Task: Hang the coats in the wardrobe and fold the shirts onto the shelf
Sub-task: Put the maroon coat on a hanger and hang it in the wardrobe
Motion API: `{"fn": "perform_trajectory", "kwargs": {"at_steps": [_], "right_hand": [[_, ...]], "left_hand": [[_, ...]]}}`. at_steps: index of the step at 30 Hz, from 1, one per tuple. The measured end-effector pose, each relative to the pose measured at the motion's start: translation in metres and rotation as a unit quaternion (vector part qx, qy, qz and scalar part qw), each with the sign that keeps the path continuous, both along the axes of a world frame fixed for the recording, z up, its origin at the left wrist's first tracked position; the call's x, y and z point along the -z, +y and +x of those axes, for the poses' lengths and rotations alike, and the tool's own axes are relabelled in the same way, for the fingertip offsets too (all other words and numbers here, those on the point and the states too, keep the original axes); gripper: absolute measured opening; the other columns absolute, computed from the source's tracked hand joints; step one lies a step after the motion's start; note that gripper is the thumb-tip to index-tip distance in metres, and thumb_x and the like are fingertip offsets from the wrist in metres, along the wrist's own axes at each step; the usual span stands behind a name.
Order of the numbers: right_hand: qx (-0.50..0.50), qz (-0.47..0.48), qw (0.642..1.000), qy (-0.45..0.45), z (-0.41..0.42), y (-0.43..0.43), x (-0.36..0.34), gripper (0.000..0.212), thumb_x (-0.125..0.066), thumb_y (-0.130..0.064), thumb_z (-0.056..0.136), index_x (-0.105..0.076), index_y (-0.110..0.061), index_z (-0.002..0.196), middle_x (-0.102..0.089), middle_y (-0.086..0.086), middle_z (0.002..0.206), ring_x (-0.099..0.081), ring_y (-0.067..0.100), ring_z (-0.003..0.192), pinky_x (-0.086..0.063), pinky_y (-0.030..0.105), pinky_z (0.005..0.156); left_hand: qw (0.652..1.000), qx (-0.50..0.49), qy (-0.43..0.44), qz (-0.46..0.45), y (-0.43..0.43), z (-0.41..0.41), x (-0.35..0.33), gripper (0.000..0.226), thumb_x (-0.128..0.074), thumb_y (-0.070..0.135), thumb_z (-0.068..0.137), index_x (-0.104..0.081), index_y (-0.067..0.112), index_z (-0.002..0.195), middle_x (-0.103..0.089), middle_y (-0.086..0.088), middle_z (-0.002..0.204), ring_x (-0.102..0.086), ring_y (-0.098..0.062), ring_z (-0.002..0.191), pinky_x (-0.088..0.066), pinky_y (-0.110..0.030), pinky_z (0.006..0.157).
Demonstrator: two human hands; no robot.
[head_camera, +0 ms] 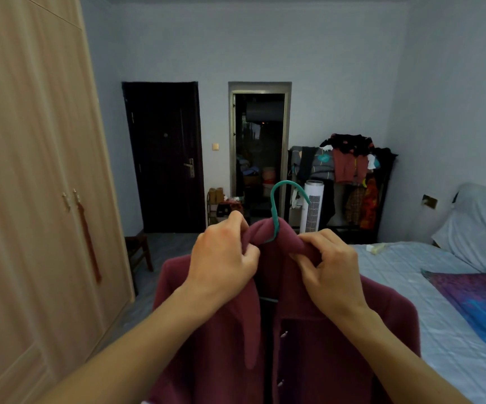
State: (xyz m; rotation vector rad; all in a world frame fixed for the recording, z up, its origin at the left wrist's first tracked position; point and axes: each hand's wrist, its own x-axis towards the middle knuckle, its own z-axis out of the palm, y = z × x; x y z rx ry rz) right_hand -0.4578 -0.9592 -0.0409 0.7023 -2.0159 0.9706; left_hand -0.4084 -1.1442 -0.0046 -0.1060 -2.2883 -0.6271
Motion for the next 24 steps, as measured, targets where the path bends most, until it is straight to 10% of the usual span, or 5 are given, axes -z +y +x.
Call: {"fn": "perform_trajectory", "kwargs": {"at_steps": [6, 11, 16, 19, 24], "right_hand": [[-0.001, -0.012, 1.000, 0.001, 0.001, 0.007, 0.001, 0.019, -0.079, -0.012, 0.080, -0.073, -0.014, 0.098, -0.061, -0.006, 0.086, -0.057, 0.004, 0.074, -0.047, 0.017, 0.067], [-0.011, -0.017, 1.000, 0.006, 0.002, 0.008, 0.004, 0.021, -0.080, -0.011, 0.079, -0.073, -0.014, 0.098, -0.062, -0.008, 0.087, -0.058, 0.001, 0.078, -0.044, 0.008, 0.070], [-0.023, -0.035, 0.999, 0.005, 0.000, 0.009, 0.001, 0.023, -0.081, -0.009, 0.076, -0.074, -0.016, 0.097, -0.064, -0.009, 0.087, -0.060, 0.001, 0.081, -0.045, 0.009, 0.070], [-0.026, -0.046, 0.999, 0.004, -0.002, 0.012, -0.001, 0.024, -0.082, -0.009, 0.075, -0.074, -0.018, 0.096, -0.064, -0.009, 0.086, -0.061, 0.003, 0.082, -0.047, 0.013, 0.071], [-0.033, -0.052, 0.998, -0.002, -0.005, 0.014, -0.005, 0.025, -0.081, -0.008, 0.075, -0.074, -0.017, 0.097, -0.066, -0.010, 0.088, -0.062, 0.004, 0.082, -0.048, 0.015, 0.072]], "left_hand": [[0.991, 0.053, -0.068, 0.104, -0.033, -0.019, -0.004, 0.026, -0.061, 0.004, 0.083, -0.069, 0.029, 0.085, -0.068, 0.011, 0.073, -0.060, 0.000, 0.061, -0.041, -0.012, 0.055], [0.958, 0.128, -0.103, 0.234, -0.054, -0.026, -0.004, 0.042, -0.070, 0.003, 0.083, -0.047, 0.035, 0.097, -0.072, 0.002, 0.089, -0.069, -0.012, 0.078, -0.052, -0.021, 0.059], [0.978, 0.204, 0.018, 0.051, -0.057, -0.021, 0.010, 0.031, -0.061, -0.009, 0.086, -0.062, 0.022, 0.083, -0.067, 0.008, 0.101, -0.066, -0.010, 0.100, -0.054, -0.030, 0.088], [0.974, 0.223, 0.040, 0.010, -0.061, -0.016, 0.014, 0.014, -0.061, 0.012, 0.093, -0.071, 0.019, 0.099, -0.065, 0.012, 0.110, -0.063, -0.009, 0.108, -0.048, -0.022, 0.094], [0.965, 0.187, -0.018, -0.181, -0.077, -0.014, 0.018, 0.048, -0.067, 0.047, 0.089, -0.060, 0.020, 0.127, -0.051, 0.012, 0.131, -0.050, -0.006, 0.119, -0.044, -0.029, 0.101]]}}
